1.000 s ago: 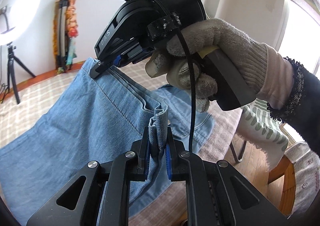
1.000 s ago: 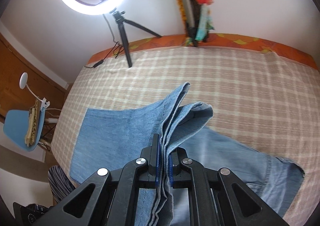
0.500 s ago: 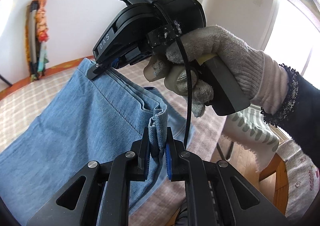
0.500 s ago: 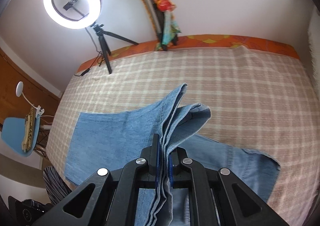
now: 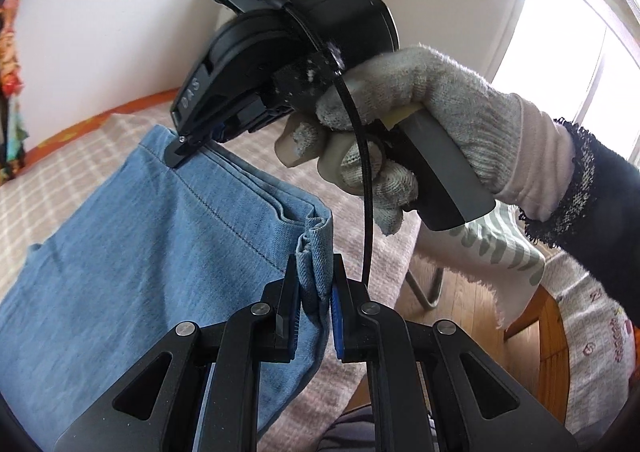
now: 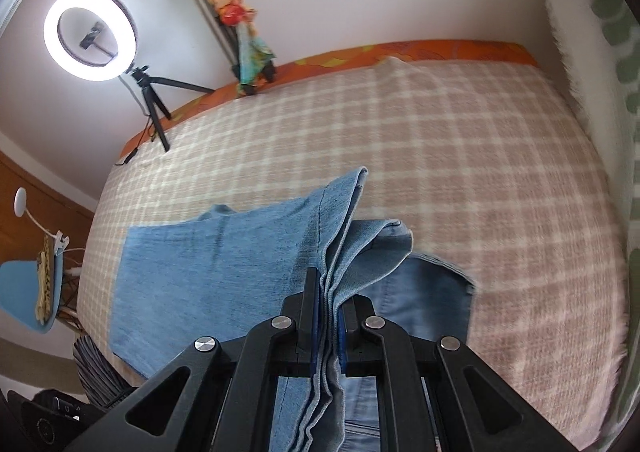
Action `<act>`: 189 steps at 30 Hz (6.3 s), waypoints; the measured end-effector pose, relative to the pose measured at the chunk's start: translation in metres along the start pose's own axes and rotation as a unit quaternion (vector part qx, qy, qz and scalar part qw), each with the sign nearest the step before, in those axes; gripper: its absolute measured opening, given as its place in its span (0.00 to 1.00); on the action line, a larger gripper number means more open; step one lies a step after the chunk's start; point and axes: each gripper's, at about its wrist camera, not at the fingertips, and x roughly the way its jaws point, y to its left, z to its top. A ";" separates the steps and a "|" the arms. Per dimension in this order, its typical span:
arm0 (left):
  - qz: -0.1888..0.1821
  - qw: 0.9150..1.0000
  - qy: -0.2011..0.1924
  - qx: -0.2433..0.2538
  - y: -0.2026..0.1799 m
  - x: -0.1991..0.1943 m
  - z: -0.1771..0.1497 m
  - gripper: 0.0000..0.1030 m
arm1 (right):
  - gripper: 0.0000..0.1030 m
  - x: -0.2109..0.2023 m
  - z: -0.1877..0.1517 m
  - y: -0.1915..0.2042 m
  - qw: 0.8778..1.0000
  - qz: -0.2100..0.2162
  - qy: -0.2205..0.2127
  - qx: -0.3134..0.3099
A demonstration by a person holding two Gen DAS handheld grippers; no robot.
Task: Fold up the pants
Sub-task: 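Lift the hem with both grippers and fold it over toward the waistband, then lay the hem down and open both grippers, then move both open grippers to the folded edge of the jeans, then grasp the folded jeans edge with both grippers and lift it, then fold the held edge over the jeans with both grippers and release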
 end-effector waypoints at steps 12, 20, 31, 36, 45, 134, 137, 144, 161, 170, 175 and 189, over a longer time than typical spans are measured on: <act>-0.008 0.999 0.030 0.020 -0.007 0.027 0.005 0.11 | 0.04 0.005 -0.012 -0.029 1.000 -0.002 -0.003 0.019; -0.006 0.998 0.054 0.010 -0.001 0.029 0.005 0.15 | 0.04 0.025 -0.017 -0.043 0.999 -0.016 0.011 0.032; 0.043 0.998 0.039 -0.007 0.029 -0.022 0.002 0.28 | 0.32 0.035 -0.021 -0.043 0.997 -0.072 0.023 0.025; 0.080 0.996 0.025 -0.008 0.038 -0.047 -0.001 0.28 | 0.35 0.021 -0.023 -0.034 0.995 -0.104 -0.001 0.013; 0.117 0.993 0.008 -0.009 0.050 -0.078 -0.010 0.30 | 0.60 -0.015 -0.034 -0.019 0.990 -0.111 -0.078 0.037; 0.163 0.944 -0.112 -0.263 0.145 -0.190 -0.147 0.12 | 0.05 0.148 -0.011 0.344 0.976 0.027 0.098 -0.192; 0.143 0.951 -0.111 -0.251 0.140 -0.185 -0.135 0.12 | 0.04 0.122 -0.007 0.308 0.985 0.050 0.072 -0.147; 0.092 0.969 -0.106 -0.203 0.117 -0.159 -0.093 0.12 | 0.03 0.066 0.000 0.234 0.994 0.057 0.013 -0.091; 0.005 0.990 -0.063 -0.122 0.076 -0.079 -0.016 0.11 | 0.03 -0.003 0.004 0.113 0.998 0.007 -0.047 -0.030; -0.035 0.995 -0.023 -0.086 0.051 -0.019 0.010 0.11 | 0.03 -0.029 -0.009 0.036 0.998 -0.027 -0.061 0.011; -0.034 0.997 -0.004 -0.076 0.046 0.005 0.016 0.11 | 0.02 -0.026 -0.018 -0.001 0.997 -0.026 -0.059 0.035; -0.012 0.999 0.028 -0.039 0.011 0.012 0.020 0.19 | 0.02 -0.011 -0.019 -0.037 0.997 -0.054 -0.052 0.035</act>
